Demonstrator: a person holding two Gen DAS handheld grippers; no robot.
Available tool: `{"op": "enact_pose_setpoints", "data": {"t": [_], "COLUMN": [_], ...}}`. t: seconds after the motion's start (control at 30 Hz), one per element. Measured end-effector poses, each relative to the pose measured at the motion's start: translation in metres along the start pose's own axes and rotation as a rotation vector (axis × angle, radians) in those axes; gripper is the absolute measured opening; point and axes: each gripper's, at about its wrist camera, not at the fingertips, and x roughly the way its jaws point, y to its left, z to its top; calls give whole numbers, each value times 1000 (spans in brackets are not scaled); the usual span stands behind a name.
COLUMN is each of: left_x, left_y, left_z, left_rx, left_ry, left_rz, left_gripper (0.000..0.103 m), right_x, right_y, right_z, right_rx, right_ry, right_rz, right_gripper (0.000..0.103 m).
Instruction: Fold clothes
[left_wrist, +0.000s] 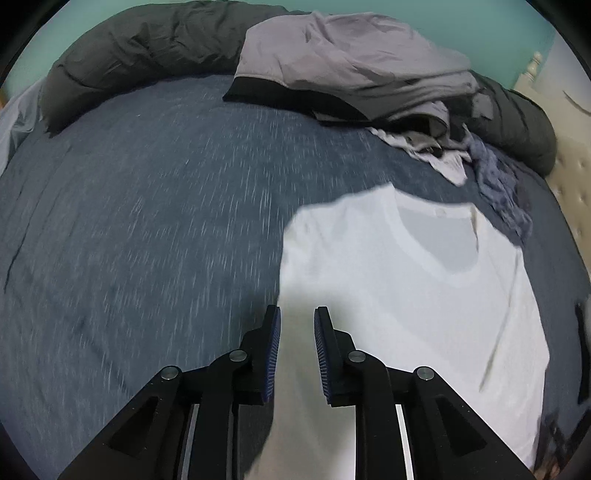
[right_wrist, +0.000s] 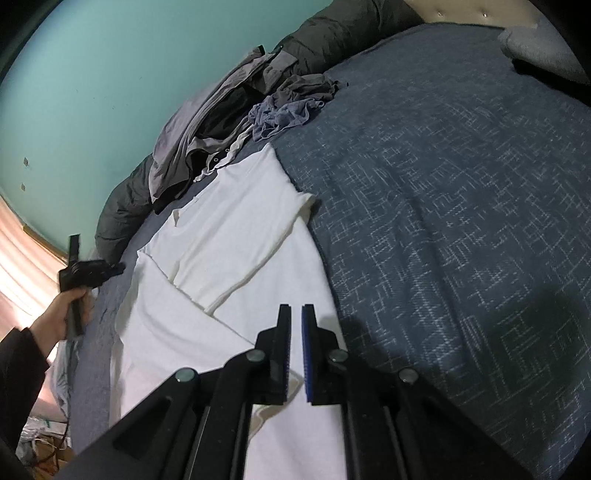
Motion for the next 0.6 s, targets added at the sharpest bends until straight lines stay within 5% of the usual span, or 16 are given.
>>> {"op": "enact_pose_setpoints", "data": {"t": [0.4, 0.6], "left_x": [52, 56], "left_y": [-4, 3], "left_z": [50, 54], "left_rx": [-16, -29], "left_ry": [24, 4], "left_rz": [42, 93], "left_gripper": [20, 7], "right_x": [-4, -5], "right_y": [3, 5], "right_z": [3, 1], "right_rx": [-28, -33], "right_ry": [7, 11], "right_rz": [45, 61], "right_gripper": [5, 6]}}
